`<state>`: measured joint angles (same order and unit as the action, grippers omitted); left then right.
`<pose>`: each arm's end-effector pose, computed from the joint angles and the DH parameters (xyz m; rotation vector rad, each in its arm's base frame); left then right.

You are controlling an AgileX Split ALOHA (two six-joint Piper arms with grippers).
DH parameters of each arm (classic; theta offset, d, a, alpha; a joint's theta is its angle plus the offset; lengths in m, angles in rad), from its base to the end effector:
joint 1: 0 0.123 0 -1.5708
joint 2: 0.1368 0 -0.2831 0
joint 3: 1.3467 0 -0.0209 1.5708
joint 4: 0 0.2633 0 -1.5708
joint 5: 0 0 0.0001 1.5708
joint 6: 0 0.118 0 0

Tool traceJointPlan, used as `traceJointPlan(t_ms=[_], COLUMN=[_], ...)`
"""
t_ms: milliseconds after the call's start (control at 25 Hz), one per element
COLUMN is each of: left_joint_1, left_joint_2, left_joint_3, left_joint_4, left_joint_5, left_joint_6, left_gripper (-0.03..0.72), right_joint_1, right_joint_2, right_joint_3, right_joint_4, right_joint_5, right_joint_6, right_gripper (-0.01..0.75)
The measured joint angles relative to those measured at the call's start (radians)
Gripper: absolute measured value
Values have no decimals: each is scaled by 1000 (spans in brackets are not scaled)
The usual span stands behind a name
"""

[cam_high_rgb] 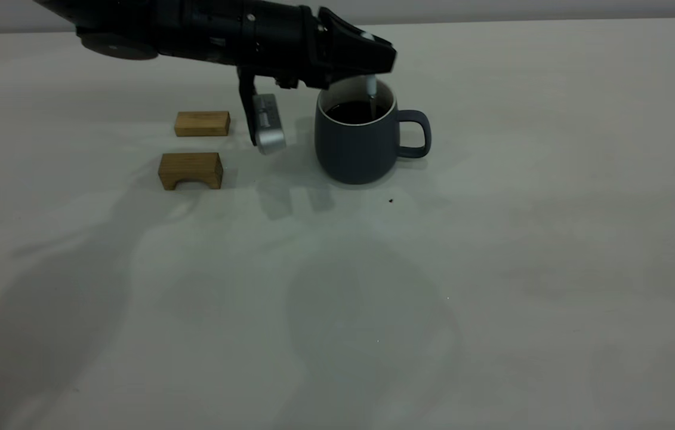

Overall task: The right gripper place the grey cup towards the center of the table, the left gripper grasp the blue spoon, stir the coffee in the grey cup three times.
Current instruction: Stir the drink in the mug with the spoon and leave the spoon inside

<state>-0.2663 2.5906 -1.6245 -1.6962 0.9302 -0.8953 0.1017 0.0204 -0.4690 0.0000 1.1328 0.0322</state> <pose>0.4551 -0.2215 0.0008 1.7865 -1.1957 1.0588 0.0335 0.0034 0.2533 -0.0753 2.1674 0.0768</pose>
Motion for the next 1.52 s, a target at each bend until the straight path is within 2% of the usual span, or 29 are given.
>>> traceJointPlan(t_ms=[240, 440, 560, 720, 880, 1040, 1160, 1360, 1520], left_joint_1=[46, 94, 88, 57, 20, 9, 29, 94, 122], left_joint_2=[0, 0, 0, 3, 12, 15, 15, 15, 15], left_joint_3=[-7, -7, -7, -16, -19, -19, -19, -19, -19], left_joint_4=[122, 88, 2, -29, -36, 7, 69, 178, 177], left_joint_5=[89, 87, 43, -33, -29, 31, 90, 116, 114], left_joint_6=[0, -1, -1, -2, -2, -2, -2, -2, -2], left_gripper=[115, 113, 113, 113, 113, 113, 113, 112, 112], right_joint_1=[0, 0, 0, 0, 0, 0, 0, 0, 0], right_joint_2=[0, 0, 0, 0, 0, 0, 0, 0, 0], right_joint_3=[0, 0, 0, 0, 0, 0, 0, 0, 0], right_joint_4=[0, 0, 0, 0, 0, 0, 0, 0, 0], right_joint_5=[0, 0, 0, 0, 0, 0, 0, 0, 0], right_joint_6=[0, 0, 0, 0, 0, 0, 0, 0, 0], right_gripper=[470, 470, 470, 470, 470, 470, 470, 470, 470])
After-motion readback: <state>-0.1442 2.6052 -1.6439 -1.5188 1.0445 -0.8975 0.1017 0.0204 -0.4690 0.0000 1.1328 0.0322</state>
